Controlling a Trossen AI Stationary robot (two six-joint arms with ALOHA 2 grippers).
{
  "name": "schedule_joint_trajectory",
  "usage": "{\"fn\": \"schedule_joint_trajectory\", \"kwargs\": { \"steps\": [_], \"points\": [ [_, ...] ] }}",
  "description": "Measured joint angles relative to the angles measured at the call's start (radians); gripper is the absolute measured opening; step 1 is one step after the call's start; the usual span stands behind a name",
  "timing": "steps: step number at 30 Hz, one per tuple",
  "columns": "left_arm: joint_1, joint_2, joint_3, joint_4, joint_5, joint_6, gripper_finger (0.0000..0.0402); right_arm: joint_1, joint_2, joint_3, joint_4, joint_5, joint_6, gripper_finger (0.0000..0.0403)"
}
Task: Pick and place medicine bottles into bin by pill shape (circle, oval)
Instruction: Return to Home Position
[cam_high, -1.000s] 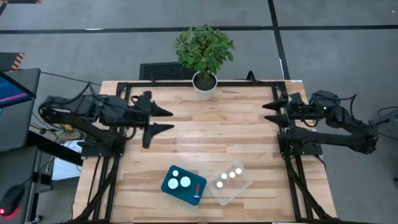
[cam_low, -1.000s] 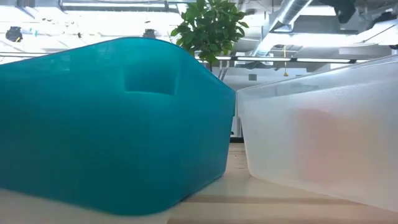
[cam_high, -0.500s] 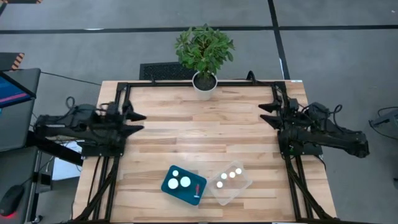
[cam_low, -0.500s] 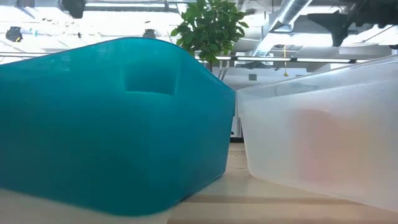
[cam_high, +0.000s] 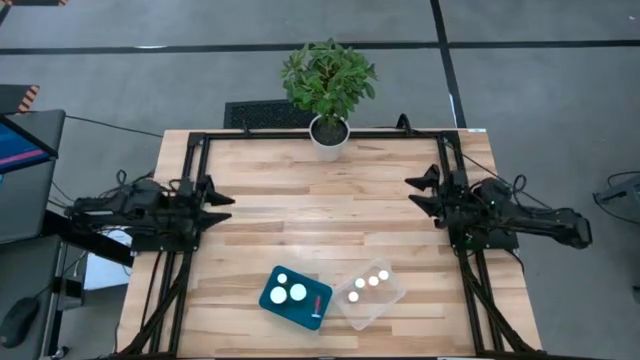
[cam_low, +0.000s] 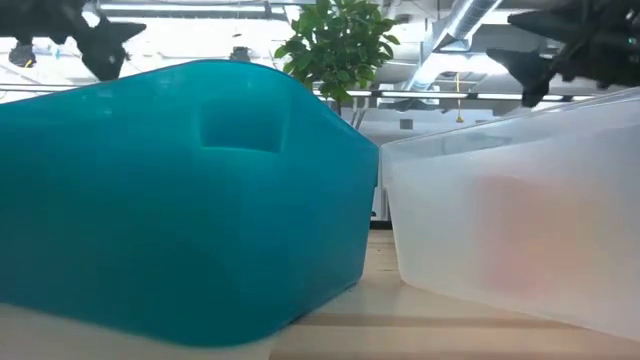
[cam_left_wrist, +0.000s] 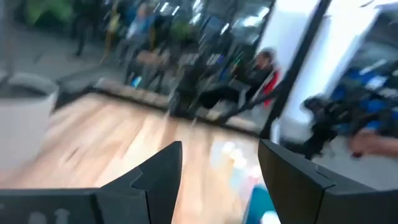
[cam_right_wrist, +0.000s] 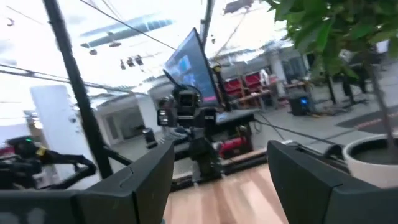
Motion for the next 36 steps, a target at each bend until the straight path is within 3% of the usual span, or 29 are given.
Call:
{"fn": "schedule_joint_trajectory", "kwargs": {
  "steps": [7, 14, 21, 33, 36],
  "points": [
    [0.000, -0.007, -0.143, 0.135, 0.067, -0.010, 0.0204, 0.097, 0.000, -0.048, 0.014, 0.082, -0.055, 0.0271],
    [0.000, -0.011, -0.319, 0.316, 0.097, -0.077, 0.0204, 0.133, 0.000, -0.048, -0.013, 0.100, -0.134, 0.0271],
    [0.000, -0.006, -0.318, 0.365, 0.109, -0.034, 0.0204, 0.134, 0.000, -0.048, -0.037, 0.106, -0.130, 0.0271],
    [0.000, -0.004, -0.318, 0.353, -0.069, -0.009, 0.0204, 0.134, 0.001, -0.049, -0.184, 0.105, -0.127, 0.0271],
    [0.000, -0.003, -0.318, 0.336, -0.071, -0.039, 0.0204, 0.134, 0.001, -0.049, -0.244, 0.105, -0.127, 0.0271]
  ]
}}
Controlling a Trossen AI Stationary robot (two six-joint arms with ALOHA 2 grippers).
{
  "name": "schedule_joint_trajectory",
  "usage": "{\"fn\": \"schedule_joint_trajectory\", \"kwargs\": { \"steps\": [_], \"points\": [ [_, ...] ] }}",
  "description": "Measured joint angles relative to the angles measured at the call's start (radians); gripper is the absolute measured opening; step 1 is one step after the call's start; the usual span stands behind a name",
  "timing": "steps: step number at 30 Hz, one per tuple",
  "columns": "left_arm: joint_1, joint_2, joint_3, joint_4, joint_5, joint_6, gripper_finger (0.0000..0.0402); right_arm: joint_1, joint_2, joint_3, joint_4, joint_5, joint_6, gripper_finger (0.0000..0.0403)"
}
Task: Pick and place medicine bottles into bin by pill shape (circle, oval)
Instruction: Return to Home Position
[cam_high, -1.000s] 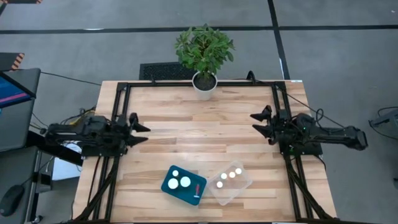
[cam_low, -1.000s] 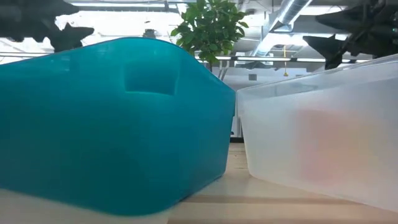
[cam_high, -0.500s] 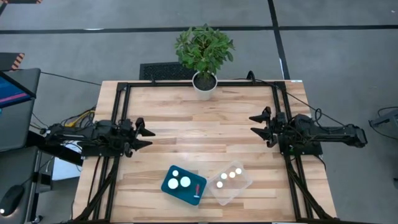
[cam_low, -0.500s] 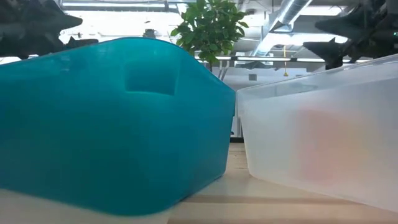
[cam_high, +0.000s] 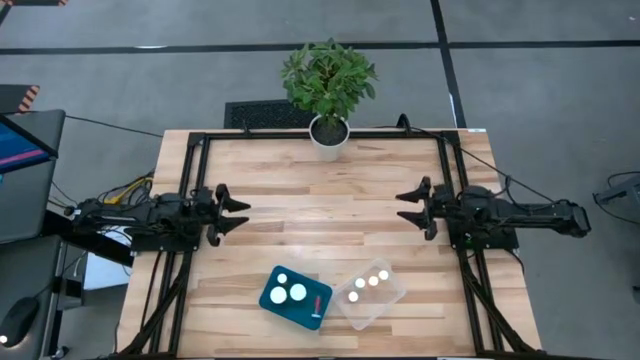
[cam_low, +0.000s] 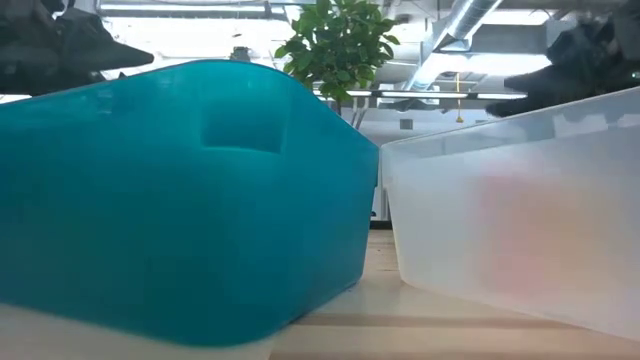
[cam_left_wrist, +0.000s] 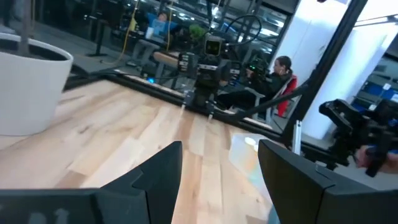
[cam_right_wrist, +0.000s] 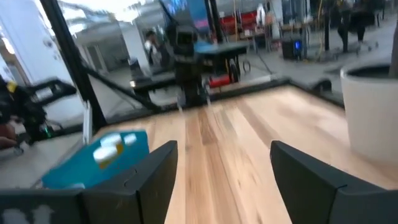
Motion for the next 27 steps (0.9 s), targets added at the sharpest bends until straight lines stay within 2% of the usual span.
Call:
{"fn": "schedule_joint_trajectory", "kwargs": {
  "steps": [7, 27],
  "points": [
    [0.000, 0.000, 0.000, 0.001, 0.005, -0.001, 0.0204, 0.000, 0.000, 0.000, -0.138, 0.000, 0.000, 0.0271],
    [0.000, 0.000, -0.001, 0.001, 0.005, 0.001, 0.0204, 0.000, 0.000, 0.000, -0.152, 0.000, -0.003, 0.0271]
  ]
}}
